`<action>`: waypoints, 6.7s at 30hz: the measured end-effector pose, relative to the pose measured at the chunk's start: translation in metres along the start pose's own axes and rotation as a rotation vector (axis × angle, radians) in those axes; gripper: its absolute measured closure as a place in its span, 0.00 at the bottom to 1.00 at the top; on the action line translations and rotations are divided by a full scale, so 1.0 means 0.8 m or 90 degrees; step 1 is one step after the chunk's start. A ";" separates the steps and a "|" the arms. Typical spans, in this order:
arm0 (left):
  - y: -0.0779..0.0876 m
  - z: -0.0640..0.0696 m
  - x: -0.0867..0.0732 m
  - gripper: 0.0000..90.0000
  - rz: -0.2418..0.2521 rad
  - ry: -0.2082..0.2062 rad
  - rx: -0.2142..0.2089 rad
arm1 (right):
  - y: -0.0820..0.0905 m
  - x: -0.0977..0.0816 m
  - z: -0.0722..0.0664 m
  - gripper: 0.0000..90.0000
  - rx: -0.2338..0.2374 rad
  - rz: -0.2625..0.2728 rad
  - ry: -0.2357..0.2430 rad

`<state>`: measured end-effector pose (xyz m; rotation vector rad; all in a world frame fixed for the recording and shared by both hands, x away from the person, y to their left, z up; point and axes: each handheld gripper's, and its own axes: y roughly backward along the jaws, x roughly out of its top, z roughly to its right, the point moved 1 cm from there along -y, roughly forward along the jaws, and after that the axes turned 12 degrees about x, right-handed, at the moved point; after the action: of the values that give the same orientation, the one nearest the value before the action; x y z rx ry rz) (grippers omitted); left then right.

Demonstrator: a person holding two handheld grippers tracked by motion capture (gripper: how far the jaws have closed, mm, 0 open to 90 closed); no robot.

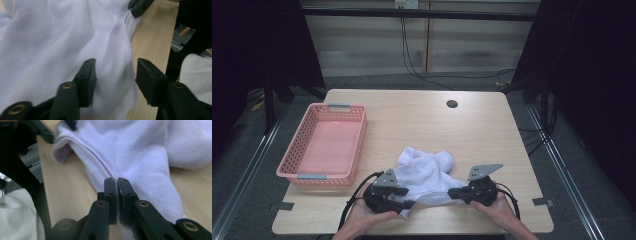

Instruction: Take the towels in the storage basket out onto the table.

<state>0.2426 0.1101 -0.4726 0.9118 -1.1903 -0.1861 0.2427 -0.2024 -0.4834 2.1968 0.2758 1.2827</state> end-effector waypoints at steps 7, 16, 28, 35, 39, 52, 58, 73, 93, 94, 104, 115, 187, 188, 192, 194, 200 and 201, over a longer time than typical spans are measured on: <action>-0.015 -0.011 -0.008 0.85 -0.019 -0.035 0.026 | -0.001 0.001 0.009 0.95 -0.028 -0.018 0.008; 0.013 -0.025 0.019 0.78 0.056 0.012 -0.002 | 0.015 0.027 0.001 0.58 -0.025 0.046 0.029; 0.022 -0.037 0.023 0.84 0.064 0.022 0.016 | -0.050 0.078 -0.026 0.61 0.049 0.029 0.090; 0.022 -0.069 0.000 0.81 0.082 0.111 0.035 | -0.101 0.086 -0.049 0.71 0.098 -0.014 0.124; 0.029 -0.074 0.002 0.78 0.101 0.118 0.041 | -0.117 0.082 -0.049 0.95 0.098 -0.043 0.126; 0.058 -0.089 0.011 0.67 0.165 0.155 0.087 | -0.031 0.116 -0.014 0.96 0.001 0.115 0.081; 0.042 -0.086 0.014 0.58 0.153 0.131 0.061 | 0.019 0.091 0.047 0.96 -0.106 0.163 -0.006; 0.000 -0.066 0.067 0.96 0.178 0.047 0.010 | 0.024 0.019 0.040 0.96 -0.075 0.066 -0.033; -0.034 -0.060 0.086 0.95 0.082 0.030 0.002 | 0.052 0.043 0.012 0.60 -0.080 0.131 0.009; -0.036 -0.058 0.087 0.95 0.083 0.033 0.001 | 0.057 0.048 0.009 0.59 -0.075 0.145 0.015; -0.039 -0.048 0.097 0.88 0.089 0.026 0.001 | 0.024 0.090 0.002 0.60 -0.069 0.142 0.042; 0.009 -0.040 0.073 0.68 0.140 0.017 0.031 | 0.017 0.075 0.023 0.85 -0.050 0.141 0.006; 0.109 -0.120 0.150 0.77 0.276 0.081 0.127 | 0.196 0.209 0.153 0.69 -0.343 0.250 -0.043; 0.101 -0.120 0.141 0.73 0.266 0.088 0.118 | 0.191 0.203 0.153 0.66 -0.340 0.249 -0.044; 0.081 -0.114 0.110 0.65 0.222 0.093 0.118 | 0.170 0.178 0.139 0.64 -0.292 0.251 -0.028; 0.069 -0.113 0.094 0.64 0.192 0.089 0.123 | 0.159 0.164 0.127 0.63 -0.279 0.251 -0.021; 0.027 -0.099 0.038 0.63 0.116 0.096 0.079 | 0.135 0.124 0.095 0.61 -0.223 0.257 -0.007; 0.017 -0.094 0.027 0.63 0.102 0.091 0.070 | 0.132 0.118 0.093 0.61 -0.214 0.254 -0.008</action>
<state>0.3117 0.1451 -0.4532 0.9053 -1.1427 0.0744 0.3435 -0.2740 -0.3820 2.0235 -0.3780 1.4006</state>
